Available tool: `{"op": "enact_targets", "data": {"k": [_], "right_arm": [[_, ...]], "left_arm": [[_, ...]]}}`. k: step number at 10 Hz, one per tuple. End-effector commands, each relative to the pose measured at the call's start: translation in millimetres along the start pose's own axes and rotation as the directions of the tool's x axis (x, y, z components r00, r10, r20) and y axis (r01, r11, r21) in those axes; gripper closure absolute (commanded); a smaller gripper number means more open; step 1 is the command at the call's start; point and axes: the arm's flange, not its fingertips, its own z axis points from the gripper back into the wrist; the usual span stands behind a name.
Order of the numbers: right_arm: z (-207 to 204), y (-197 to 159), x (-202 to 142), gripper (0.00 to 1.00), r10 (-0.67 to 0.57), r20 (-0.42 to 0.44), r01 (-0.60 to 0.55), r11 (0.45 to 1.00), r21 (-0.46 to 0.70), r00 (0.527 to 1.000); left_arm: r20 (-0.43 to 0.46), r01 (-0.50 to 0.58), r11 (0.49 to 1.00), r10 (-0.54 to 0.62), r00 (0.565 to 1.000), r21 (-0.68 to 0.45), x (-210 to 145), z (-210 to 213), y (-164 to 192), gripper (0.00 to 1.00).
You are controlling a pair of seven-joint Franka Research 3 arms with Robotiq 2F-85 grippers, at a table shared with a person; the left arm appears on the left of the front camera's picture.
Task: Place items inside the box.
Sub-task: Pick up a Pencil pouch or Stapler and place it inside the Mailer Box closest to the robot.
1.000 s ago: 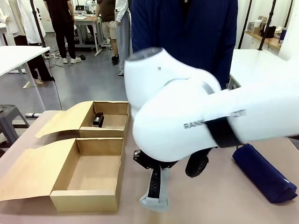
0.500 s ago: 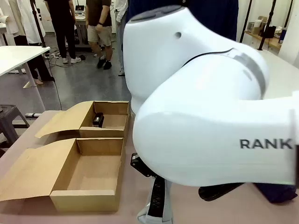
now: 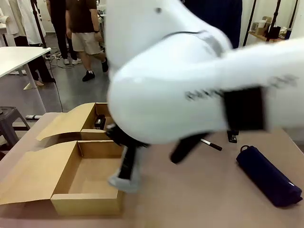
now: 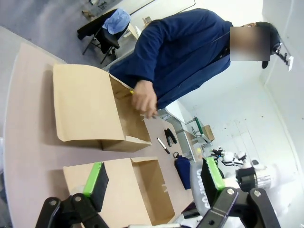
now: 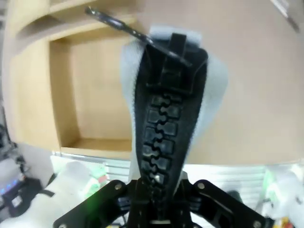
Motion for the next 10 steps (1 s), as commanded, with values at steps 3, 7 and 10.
{"op": "enact_targets", "data": {"k": [3, 7, 10], "right_arm": [[-56, 156, 35, 0.95, 0.202, -0.032, -0.203, 0.978, -0.04, 0.979], [-100, 181, 17, 0.95, 0.228, -0.072, -0.235, 0.965, -0.116, 0.971], [-106, 166, 24, 0.95, 0.183, -0.108, -0.194, 0.975, -0.11, 0.977]], "left_arm": [[0.02, 0.021, 1.0, -0.021, 1.0, -0.022, 1, -1, -1, 0.0], [0.02, 0.021, 1.0, -0.021, 1.0, -0.022, 1, -1, -1, 0.0], [0.02, 0.021, 1.0, -0.021, 1.0, -0.022, 1, -1, -1, 0.0]]}}
